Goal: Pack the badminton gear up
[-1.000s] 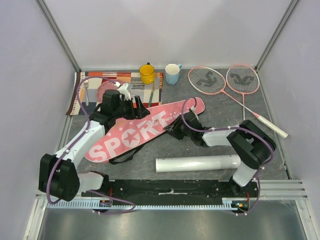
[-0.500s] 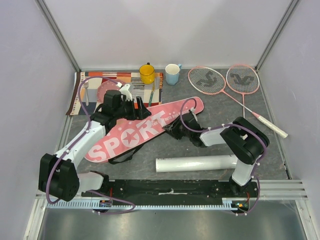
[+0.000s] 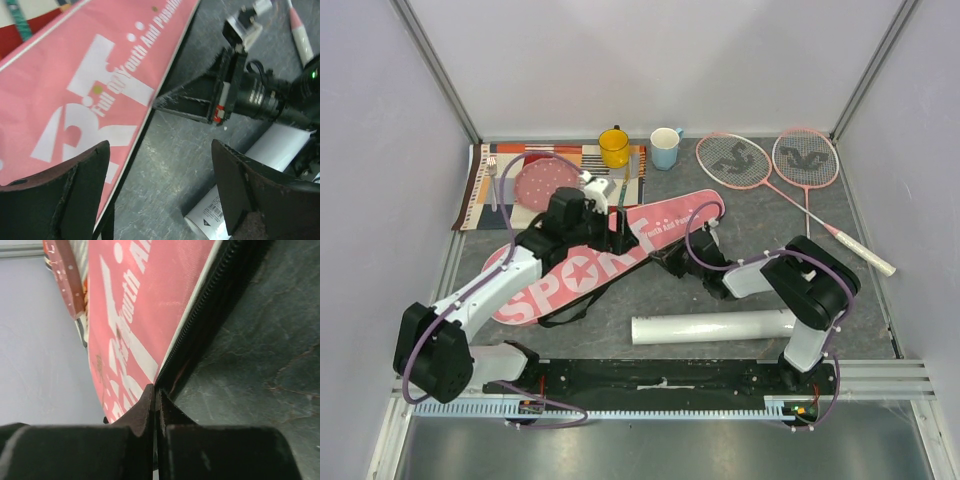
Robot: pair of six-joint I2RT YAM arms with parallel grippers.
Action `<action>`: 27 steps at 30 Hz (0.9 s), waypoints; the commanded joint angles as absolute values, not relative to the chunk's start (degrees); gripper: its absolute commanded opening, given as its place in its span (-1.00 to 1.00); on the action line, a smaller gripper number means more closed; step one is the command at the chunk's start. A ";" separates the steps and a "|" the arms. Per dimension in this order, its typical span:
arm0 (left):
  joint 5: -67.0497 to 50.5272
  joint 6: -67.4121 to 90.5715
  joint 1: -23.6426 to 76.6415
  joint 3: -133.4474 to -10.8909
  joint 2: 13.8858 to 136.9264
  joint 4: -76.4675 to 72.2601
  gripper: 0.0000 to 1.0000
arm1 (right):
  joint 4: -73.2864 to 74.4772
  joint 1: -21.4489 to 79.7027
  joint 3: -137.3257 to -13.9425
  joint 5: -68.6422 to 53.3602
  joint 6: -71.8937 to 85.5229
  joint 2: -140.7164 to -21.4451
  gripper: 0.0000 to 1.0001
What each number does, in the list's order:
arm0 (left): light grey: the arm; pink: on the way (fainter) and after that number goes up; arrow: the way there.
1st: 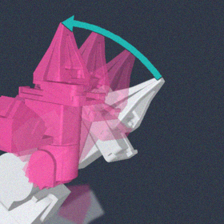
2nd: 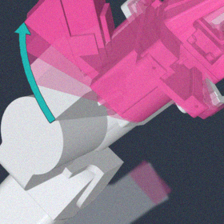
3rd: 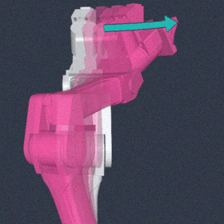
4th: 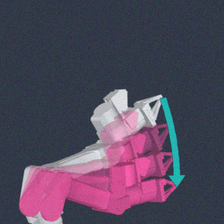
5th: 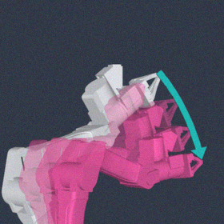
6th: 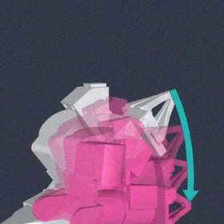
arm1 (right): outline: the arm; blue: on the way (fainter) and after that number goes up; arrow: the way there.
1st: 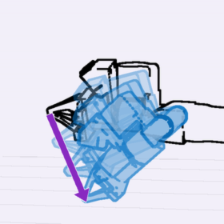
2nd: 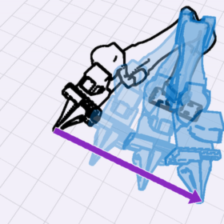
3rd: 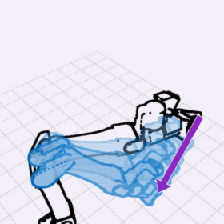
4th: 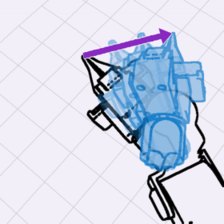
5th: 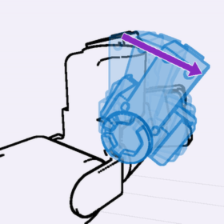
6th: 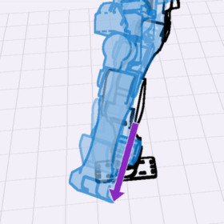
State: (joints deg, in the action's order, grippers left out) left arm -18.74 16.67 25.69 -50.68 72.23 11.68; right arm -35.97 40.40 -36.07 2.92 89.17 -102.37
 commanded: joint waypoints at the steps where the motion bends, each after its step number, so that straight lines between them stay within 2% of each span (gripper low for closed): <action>1: -11.78 7.04 32.69 -52.38 72.77 14.83 0.77 | -42.61 40.34 -35.69 4.66 88.51 -98.53 -1.00; 4: -10.55 2.91 33.75 -54.66 74.35 19.05 0.58 | -47.54 40.34 -34.20 3.61 89.73 -97.48 -1.00; 5: -10.29 0.73 34.01 -54.49 74.53 19.59 0.43 | -48.24 40.34 -33.93 3.34 90.08 -97.21 -1.00; 7: -9.76 -2.52 34.89 -53.62 73.83 19.08 0.41 | -48.96 40.34 -34.19 2.38 90.53 -96.16 -1.00; 10: -2.92 -8.51 37.87 -51.07 73.39 17.32 0.44 | -47.99 40.34 -34.89 1.67 92.28 -95.10 -1.00; 11: 1.97 -8.96 39.19 -51.59 73.65 17.40 0.33 | -47.64 40.34 -34.98 1.41 93.07 -94.92 -1.00; 14: 4.65 -10.72 40.95 -52.56 75.58 16.88 0.17 | -47.99 40.43 -35.07 0.88 95.80 -94.75 -1.00; 19: 11.14 -11.16 42.45 -50.72 78.66 15.21 0.24 | -47.73 40.17 -35.68 0.79 99.05 -94.48 -1.00; 24: 18.27 -11.69 44.65 -49.75 80.94 11.52 0.44 | -46.67 40.25 -36.65 0.88 100.72 -93.78 -1.00; 27: 20.56 -12.30 45.09 -48.69 82.87 8.88 0.46 | -45.71 40.34 -36.65 1.14 101.34 -92.90 -1.00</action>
